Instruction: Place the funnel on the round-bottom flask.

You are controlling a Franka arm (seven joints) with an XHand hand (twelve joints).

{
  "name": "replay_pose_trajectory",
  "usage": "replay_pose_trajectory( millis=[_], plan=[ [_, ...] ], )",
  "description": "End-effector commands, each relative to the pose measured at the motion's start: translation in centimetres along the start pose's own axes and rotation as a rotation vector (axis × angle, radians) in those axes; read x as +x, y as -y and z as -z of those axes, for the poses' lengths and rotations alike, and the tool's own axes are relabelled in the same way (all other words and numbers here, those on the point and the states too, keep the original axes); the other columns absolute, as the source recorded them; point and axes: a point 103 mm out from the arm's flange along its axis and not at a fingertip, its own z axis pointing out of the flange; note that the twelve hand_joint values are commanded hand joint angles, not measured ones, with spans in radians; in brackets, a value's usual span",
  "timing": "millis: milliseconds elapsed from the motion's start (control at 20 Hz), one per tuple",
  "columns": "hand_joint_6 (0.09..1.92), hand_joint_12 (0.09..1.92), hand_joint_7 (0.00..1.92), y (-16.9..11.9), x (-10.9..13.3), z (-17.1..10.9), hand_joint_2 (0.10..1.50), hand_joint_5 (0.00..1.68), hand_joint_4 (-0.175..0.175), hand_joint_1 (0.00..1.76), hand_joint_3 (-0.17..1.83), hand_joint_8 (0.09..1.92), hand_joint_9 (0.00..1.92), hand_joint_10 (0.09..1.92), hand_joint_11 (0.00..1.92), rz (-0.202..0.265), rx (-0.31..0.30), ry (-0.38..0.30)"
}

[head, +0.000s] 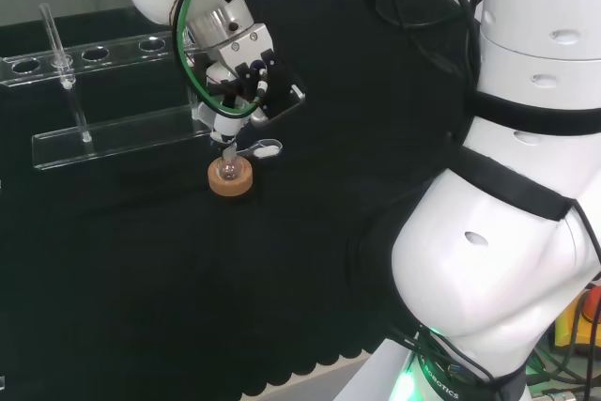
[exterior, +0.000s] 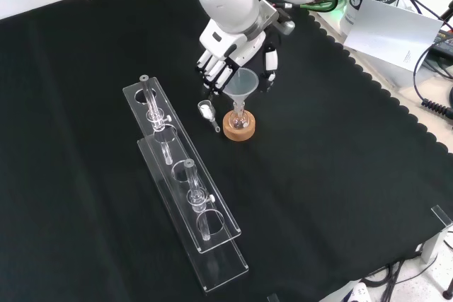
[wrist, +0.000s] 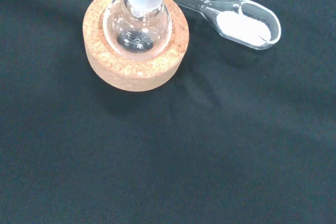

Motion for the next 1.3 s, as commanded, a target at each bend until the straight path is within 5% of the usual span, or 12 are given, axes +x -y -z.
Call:
replay_pose_trajectory(
  millis=[50,400,600,850,1300],
  plan=[
    [0.15,1.44,0.06,0.4,-0.2,0.3,0.69,0.30,-0.081,0.69,0.49,0.77,0.32,0.78,0.12,-0.003,-0.012,0.003],
    [0.10,1.45,0.00,0.6,-0.3,0.2,0.69,0.28,-0.081,0.68,0.46,0.75,0.25,0.79,0.09,0.002,0.024,0.005],
    [0.09,1.47,0.00,0.6,-0.2,0.2,0.70,0.24,-0.080,0.66,0.42,0.51,0.13,0.82,0.02,0.011,0.028,0.004],
    [0.09,1.45,0.00,0.8,-0.2,0.6,0.70,0.17,-0.083,0.64,0.39,0.34,0.05,0.84,0.00,0.016,-0.007,0.003],
    [0.09,1.46,0.00,1.6,-1.8,0.8,0.70,0.12,-0.085,0.54,0.36,0.37,0.13,0.85,0.01,0.019,-0.094,-0.061]
  ],
)
